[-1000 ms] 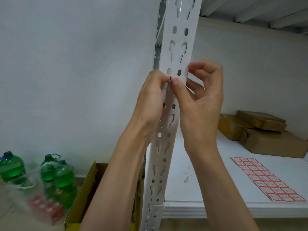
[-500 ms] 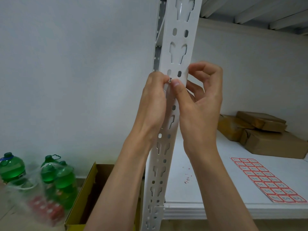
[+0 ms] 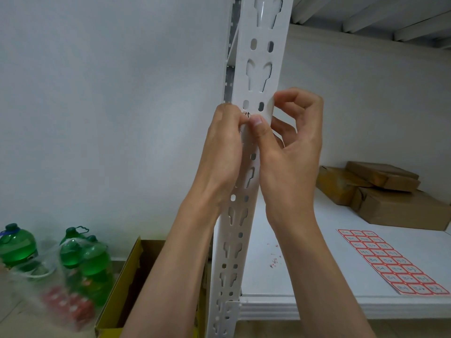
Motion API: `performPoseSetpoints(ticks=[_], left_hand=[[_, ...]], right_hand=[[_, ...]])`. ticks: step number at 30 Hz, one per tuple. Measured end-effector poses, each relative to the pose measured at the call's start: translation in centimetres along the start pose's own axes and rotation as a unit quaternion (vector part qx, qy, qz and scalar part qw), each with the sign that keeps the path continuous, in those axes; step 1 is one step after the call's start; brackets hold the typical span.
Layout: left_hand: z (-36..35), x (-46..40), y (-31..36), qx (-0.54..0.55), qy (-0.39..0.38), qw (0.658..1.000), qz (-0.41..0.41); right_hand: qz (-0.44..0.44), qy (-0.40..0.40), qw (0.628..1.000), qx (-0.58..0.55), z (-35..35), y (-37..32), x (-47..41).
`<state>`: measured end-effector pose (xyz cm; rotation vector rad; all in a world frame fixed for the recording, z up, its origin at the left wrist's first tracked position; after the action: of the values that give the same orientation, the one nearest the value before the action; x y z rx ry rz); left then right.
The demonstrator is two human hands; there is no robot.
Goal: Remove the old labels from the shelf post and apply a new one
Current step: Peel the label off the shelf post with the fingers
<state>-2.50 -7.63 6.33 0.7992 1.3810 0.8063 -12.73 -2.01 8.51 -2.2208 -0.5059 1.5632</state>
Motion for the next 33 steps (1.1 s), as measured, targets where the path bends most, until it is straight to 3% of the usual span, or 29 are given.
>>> performPoseSetpoints(ticks=[19, 33], left_hand=[[0.43, -0.3, -0.02, -0.022, 0.019, 0.999, 0.019], [-0.08, -0.06, -0.06, -0.039, -0.007, 0.999, 0.024]], right_hand=[[-0.002, 0.003, 1.0, 0.001, -0.04, 0.14, 0.07], [0.001, 0.005, 1.0, -0.003, -0.2, 0.3, 0.18]])
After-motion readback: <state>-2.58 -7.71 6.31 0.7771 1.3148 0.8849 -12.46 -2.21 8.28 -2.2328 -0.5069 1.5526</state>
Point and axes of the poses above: each hand's wrist, its own x-axis away from the middle knuckle, its own z-axis out of the back of the hand, y = z × x, the point moved 10 cm from there along -x, towards the middle knuckle, and after that the axes turned 15 degrees about -x, right-handed, at the moved point
